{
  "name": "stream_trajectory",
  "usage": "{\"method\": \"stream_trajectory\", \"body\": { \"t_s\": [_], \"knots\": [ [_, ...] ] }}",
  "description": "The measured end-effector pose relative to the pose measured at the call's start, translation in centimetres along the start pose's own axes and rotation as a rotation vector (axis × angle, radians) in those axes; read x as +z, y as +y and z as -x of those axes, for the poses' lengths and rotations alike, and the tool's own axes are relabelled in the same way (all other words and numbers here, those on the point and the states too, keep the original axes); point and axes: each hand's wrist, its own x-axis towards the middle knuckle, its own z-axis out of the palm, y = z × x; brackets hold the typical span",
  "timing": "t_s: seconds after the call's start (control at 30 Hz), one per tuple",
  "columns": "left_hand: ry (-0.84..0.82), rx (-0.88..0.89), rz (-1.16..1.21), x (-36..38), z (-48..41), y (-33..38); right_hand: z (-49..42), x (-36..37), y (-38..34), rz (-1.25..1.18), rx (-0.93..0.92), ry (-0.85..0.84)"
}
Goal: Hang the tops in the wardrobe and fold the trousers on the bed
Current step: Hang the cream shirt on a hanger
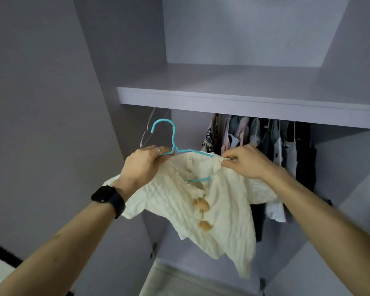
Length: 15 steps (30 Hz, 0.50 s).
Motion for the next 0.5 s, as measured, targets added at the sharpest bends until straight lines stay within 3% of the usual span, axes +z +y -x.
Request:
{"method": "stream_trajectory", "body": {
  "t_s": [0.17,0.37,0.5],
  "knots": [
    [-0.217,-0.106,-0.213,-0.3,2.5,-3.5,0.8,2.2,0.5,-0.041,0.018,0.388],
    [-0.088,-0.154,0.271,2.1,0.4,0.8,1.3,7.0,-1.2,-0.088,-0.044,0.387],
    [-0.110,-0.097,0.193,2.1,0.2,0.7,2.0,7.5,-1.2,-0.316,-0.014,0.309]
  ]
}}
